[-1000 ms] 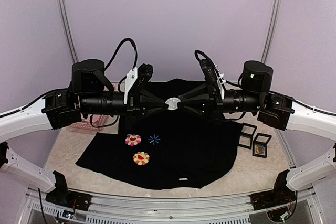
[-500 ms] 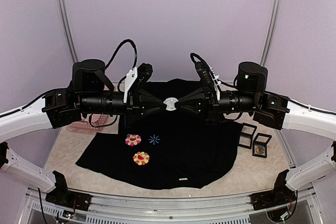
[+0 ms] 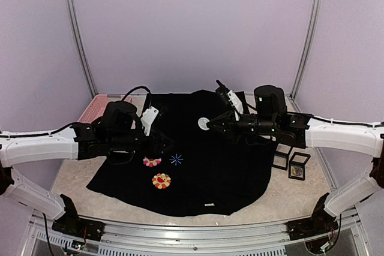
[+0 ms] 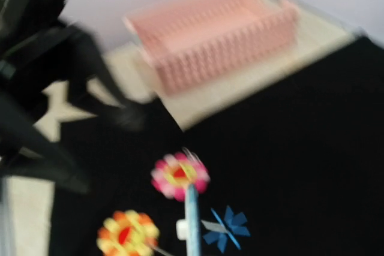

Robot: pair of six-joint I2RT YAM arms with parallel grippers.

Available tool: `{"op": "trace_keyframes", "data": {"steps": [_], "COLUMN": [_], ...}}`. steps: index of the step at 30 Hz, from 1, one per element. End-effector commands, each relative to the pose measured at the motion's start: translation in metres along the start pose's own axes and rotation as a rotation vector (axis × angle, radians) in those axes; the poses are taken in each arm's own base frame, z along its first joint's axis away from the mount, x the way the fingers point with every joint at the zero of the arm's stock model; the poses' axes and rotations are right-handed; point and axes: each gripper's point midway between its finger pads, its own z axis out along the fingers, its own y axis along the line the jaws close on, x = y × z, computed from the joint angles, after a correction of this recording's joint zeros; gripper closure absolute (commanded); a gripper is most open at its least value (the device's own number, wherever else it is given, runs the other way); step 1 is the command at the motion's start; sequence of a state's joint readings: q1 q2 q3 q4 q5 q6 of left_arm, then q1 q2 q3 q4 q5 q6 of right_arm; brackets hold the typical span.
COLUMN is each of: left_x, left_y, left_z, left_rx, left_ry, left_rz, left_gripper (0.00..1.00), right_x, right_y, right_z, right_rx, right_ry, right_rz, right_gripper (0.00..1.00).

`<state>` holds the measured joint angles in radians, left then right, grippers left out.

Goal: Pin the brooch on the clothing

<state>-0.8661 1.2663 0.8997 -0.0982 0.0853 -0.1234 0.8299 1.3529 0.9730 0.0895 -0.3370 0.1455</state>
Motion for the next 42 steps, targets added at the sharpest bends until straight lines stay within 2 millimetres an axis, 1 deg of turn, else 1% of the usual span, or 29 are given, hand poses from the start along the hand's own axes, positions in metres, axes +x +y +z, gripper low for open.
{"op": "trace_keyframes", "data": {"steps": [1,3,4,6,8,9,10,13,16,19,21,23,27,31,33,34,35,37,38,40,41,42], "left_x": [0.059,0.078,0.083,0.096,0.11,0.115,0.126,0.142,0.146,0.15,0.16,0.169,0.188,0.194,0.199,0.203,0.205,0.209,0.21,0.208,0.206,0.205], "left_y": [0.013,0.013,0.012,0.009,0.007,0.006,0.005,-0.002,-0.003,0.007,0.015,0.017,0.007,0.003,0.001,0.002,0.001,0.0,-0.002,-0.008,-0.009,-0.009], "left_z": [0.022,0.031,0.035,0.048,0.057,0.06,0.065,0.078,0.086,0.094,0.098,0.1,0.095,0.093,0.094,0.096,0.097,0.099,0.098,0.095,0.095,0.095], "left_rx": [-0.094,-0.117,-0.122,-0.118,-0.108,-0.099,-0.082,-0.015,0.017,0.022,0.032,0.042,0.113,0.134,0.14,0.141,0.145,0.153,0.165,0.2,0.204,0.202], "left_ry": [0.087,0.134,0.151,0.179,0.218,0.234,0.264,0.317,0.337,0.378,0.429,0.469,0.546,0.558,0.565,0.578,0.587,0.601,0.602,0.592,0.586,0.584], "left_rz": [-0.103,-0.083,-0.063,-0.005,0.046,0.069,0.088,0.119,0.178,0.195,0.186,0.194,0.183,0.176,0.181,0.18,0.179,0.172,0.172,0.175,0.177,0.175], "left_gripper": [0.39,0.4,0.41,0.43,0.45,0.45,0.46,0.51,0.55,0.55,0.53,0.49,0.43,0.42,0.43,0.47,0.52,0.68,0.75,0.86,0.95,1.0], "right_x": [0.042,0.053,0.057,0.061,0.066,0.069,0.074,0.08,0.084,0.087,0.089,0.095,0.108,0.115,0.119,0.121,0.123,0.125,0.127,0.131,0.134,0.136], "right_y": [-0.036,-0.045,-0.046,-0.048,-0.052,-0.054,-0.056,-0.059,-0.062,-0.067,-0.07,-0.069,-0.069,-0.065,-0.065,-0.065,-0.066,-0.066,-0.065,-0.063,-0.063,-0.062], "right_z": [0.01,0.015,0.017,0.022,0.027,0.03,0.032,0.038,0.045,0.05,0.053,0.057,0.065,0.067,0.066,0.065,0.064,0.062,0.061,0.059,0.058,0.058], "right_rx": [0.124,0.146,0.144,0.14,0.144,0.145,0.143,0.12,0.091,0.083,0.075,0.049,0.015,-0.011,-0.009,-0.002,0.002,0.009,0.008,0.008,0.01,0.01], "right_ry": [0.092,0.114,0.122,0.129,0.141,0.146,0.155,0.15,0.149,0.144,0.138,0.141,0.181,0.184,0.178,0.177,0.179,0.179,0.179,0.176,0.176,0.178], "right_rz": [0.044,0.046,0.04,0.022,-0.002,-0.019,-0.034,-0.066,-0.123,-0.159,-0.176,-0.201,-0.205,-0.181,-0.164,-0.158,-0.152,-0.145,-0.145,-0.147,-0.148,-0.148], "right_gripper": [1.0,1.0,1.0,1.0,1.0,1.0,1.0,1.0,1.0,1.0,1.0,1.0,1.0,1.0,1.0,1.0,1.0,1.0,1.0,1.0,1.0,1.0]}}
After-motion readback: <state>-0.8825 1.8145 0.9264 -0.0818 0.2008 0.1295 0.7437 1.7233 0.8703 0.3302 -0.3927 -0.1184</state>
